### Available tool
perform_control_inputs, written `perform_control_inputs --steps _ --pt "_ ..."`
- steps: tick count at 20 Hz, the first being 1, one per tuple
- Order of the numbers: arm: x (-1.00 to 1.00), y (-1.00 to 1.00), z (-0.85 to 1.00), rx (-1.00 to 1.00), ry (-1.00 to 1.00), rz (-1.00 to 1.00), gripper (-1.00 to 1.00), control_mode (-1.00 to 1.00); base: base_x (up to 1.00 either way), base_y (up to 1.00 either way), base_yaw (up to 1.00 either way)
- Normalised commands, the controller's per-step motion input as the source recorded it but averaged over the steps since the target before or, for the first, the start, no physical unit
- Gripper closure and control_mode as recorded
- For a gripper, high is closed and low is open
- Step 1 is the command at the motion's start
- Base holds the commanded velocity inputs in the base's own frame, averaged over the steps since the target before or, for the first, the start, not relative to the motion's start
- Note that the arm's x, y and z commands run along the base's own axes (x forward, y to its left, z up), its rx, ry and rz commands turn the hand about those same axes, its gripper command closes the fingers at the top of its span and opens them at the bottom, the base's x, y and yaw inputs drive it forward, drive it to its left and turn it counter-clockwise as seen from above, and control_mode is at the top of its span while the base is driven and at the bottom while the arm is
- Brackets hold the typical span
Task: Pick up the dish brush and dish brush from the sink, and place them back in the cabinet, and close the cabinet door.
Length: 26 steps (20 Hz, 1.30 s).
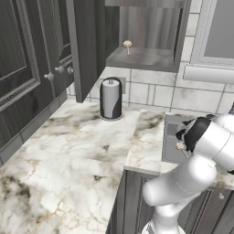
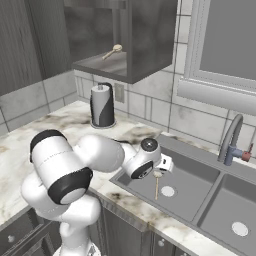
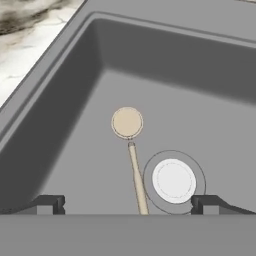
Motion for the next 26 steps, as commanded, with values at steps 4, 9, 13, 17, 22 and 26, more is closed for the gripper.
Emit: perform_control_inputs --steps 4,9,13,17,22,26 --pt "0.03 -0.11 -0.08 0.00 0.00 0.00 -1.00 -1.00 0.00 0.00 0.00" --pt "0.00 -0.16 -0.09 0.00 0.00 0.00 -1.00 -1.00 0.00 0.00 0.00" --pt "0.00 -0.07 -0.17 0.00 0.00 0.00 -1.00 -1.00 0.00 0.00 0.00" --pt "0.05 0.00 -0.20 0.00 0.00 0.00 -1.00 -1.00 0.00 0.00 0.00" --pt "0.08 0.00 -0.23 0.00 0.00 0.00 -1.00 -1.00 0.00 0.00 0.00" --pt "0.03 0.00 -0.19 0.00 0.00 0.00 -1.00 -1.00 0.00 0.00 0.00"
